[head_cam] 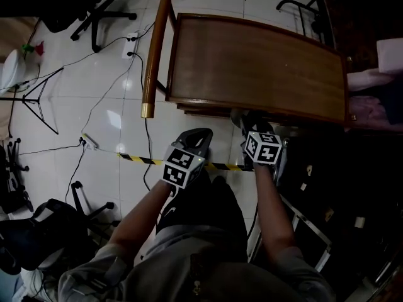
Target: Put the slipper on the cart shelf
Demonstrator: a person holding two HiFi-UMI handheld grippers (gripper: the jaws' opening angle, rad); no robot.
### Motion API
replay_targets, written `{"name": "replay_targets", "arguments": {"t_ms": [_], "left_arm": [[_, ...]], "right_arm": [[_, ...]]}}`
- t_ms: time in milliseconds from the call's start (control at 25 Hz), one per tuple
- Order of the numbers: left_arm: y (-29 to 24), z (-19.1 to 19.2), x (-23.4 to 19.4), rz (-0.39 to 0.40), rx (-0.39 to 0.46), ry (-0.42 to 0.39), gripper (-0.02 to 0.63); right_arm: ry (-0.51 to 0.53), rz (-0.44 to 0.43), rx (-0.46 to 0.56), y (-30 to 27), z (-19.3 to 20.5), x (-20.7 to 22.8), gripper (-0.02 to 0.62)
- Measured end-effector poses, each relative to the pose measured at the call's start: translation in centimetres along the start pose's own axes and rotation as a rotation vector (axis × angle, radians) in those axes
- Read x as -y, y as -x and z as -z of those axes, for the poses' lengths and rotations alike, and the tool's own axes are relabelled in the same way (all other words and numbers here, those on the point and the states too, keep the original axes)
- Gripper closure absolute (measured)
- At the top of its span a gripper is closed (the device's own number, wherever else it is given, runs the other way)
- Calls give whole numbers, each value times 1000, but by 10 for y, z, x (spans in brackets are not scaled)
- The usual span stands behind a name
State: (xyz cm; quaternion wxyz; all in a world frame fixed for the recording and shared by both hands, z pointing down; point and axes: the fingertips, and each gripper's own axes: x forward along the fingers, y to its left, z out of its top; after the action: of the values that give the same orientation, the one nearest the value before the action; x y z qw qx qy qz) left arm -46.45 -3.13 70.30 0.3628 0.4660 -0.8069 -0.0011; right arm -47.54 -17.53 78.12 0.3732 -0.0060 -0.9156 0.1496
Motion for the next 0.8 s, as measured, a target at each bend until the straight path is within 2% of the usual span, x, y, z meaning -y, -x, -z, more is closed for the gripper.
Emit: {"name": "replay_targets", "arguments": {"t_ms": [160, 400, 560, 640, 800], "left_arm": [[-21, 4, -16, 2, 4, 8, 598], [-34, 10, -22, 7, -5, -1, 598], [-30, 7, -21, 0, -5, -6, 598], [-25, 3, -17, 2, -8, -3, 598], [-13, 1, -1, 34, -44, -14, 598]], "right_arm": [[10, 67, 3, -35, -7, 28, 393], [20, 120, 2, -64, 6, 45, 389], [83, 124, 0, -59, 11, 42, 534], [86, 118, -11, -49, 14, 38, 570], [72, 105, -46, -13, 28, 29, 586]]}}
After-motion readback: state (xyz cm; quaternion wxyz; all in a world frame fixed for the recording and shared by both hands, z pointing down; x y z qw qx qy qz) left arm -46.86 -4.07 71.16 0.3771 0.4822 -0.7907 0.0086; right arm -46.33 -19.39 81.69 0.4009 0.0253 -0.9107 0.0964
